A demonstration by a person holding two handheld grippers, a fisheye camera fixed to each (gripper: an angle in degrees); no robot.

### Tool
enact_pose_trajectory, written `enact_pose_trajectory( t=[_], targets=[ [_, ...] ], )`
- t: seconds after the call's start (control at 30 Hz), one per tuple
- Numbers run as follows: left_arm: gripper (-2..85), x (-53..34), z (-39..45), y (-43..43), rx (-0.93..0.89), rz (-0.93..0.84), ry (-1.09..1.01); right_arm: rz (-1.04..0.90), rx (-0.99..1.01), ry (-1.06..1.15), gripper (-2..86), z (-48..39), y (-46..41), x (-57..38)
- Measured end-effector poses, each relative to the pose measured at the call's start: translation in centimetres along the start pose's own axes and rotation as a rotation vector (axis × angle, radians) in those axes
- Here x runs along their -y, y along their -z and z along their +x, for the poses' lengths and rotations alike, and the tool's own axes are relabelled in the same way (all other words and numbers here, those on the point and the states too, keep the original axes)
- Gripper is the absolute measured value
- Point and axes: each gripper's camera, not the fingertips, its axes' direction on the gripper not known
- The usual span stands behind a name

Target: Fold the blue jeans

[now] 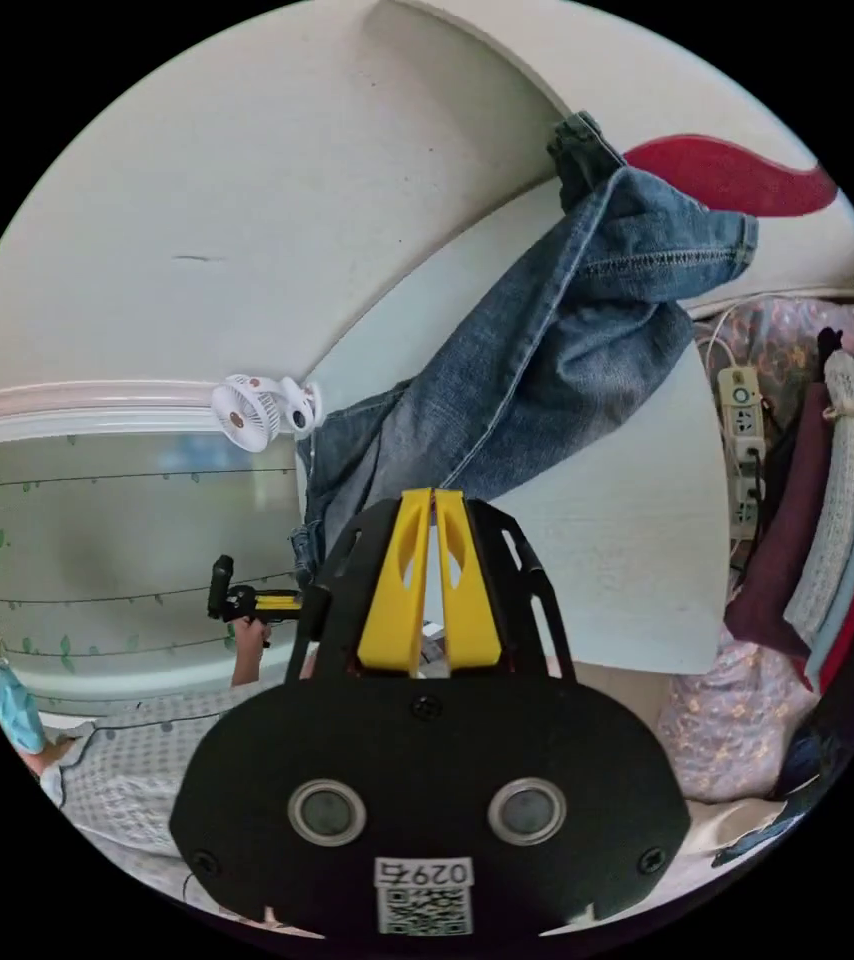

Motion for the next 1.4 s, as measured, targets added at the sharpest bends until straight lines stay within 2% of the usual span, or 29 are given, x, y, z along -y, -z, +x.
enact_pose_trajectory(
  t=[0.13,0.2,0.27,0.37,0.4,0.43,0.53,0.6,0.7,0.77,0.83,0.9,1.0,1.07,1.17,1.3,1.4],
  targets=[
    [-0.8,-2.1,-1.2,2.8,-0.046,0.044,-0.078,-0.012,0.089,-0.188,20.5,4.6,-4.7,-1.8],
    [-0.7,-3.2,-2.3,4.2,-0.052,0.054,-0.114,0.124,0.267,-0.191,19.7,5.3,-5.7,-2.1],
    [-0.7,-3.8,-3.3,4.8,-0.069,0.062,-0.132,0.208,0.356,-0.172,17.7,5.1,-6.2,-1.7],
    [-0.7,-4.3,-4.8,5.3,-0.099,0.066,-0.146,0.195,0.354,-0.189,14.1,4.5,-7.7,0.4],
    [-0.6,-4.4,-5.1,5.3,-0.098,0.062,-0.153,0.166,0.348,-0.2,6.8,4.1,-8.3,1.3],
    [-0.6,-4.5,-5.3,5.3,-0.097,0.059,-0.158,0.16,0.35,-0.191,3.1,3.7,-8.4,1.5],
    [-0.6,-4.7,-6.6,4.6,-0.109,0.015,-0.171,0.199,0.271,-0.063,0.8,-0.9,-6.0,0.7],
    [-0.6,-5.0,-8.1,4.1,-0.141,0.006,-0.167,0.252,0.144,0.059,0.2,-5.3,-2.1,-3.4],
    [-0.5,-5.3,-10.0,3.6,-0.219,0.01,-0.177,0.307,-0.06,0.014,0.0,-6.9,1.6,-11.0],
    [-0.3,-5.1,-10.8,3.2,-0.272,0.0,-0.2,0.291,-0.126,-0.127,0.3,-4.6,1.6,-14.5],
    [0.0,-4.5,-11.1,2.5,-0.276,-0.036,-0.224,0.172,-0.132,-0.29,0.9,-0.3,-0.5,-16.0],
    [0.4,-3.6,-11.5,1.4,-0.215,-0.141,-0.244,-0.072,-0.029,-0.416,2.4,4.5,-4.7,-16.2],
    [0.6,-3.9,-12.0,1.1,-0.138,-0.259,-0.282,-0.011,0.028,-0.349,3.6,2.3,-4.6,-15.8],
    [-0.5,-5.2,-13.2,2.8,-0.184,-0.182,-0.272,0.038,-0.048,-0.257,2.4,-1.1,-3.3,-14.5],
    [-0.9,-8.5,-17.3,6.6,-0.382,0.067,-0.173,0.083,-0.19,-0.105,1.2,-7.1,-2.3,-10.4],
    [-1.0,-13.4,-23.3,8.8,-0.393,0.39,0.076,-0.097,-0.175,0.109,0.0,-13.0,-8.3,-0.4],
    [-1.0,-12.9,-24.3,8.4,-0.388,0.511,0.137,-0.284,-0.14,0.241,-0.3,-16.9,-17.4,7.0]
  ],
)
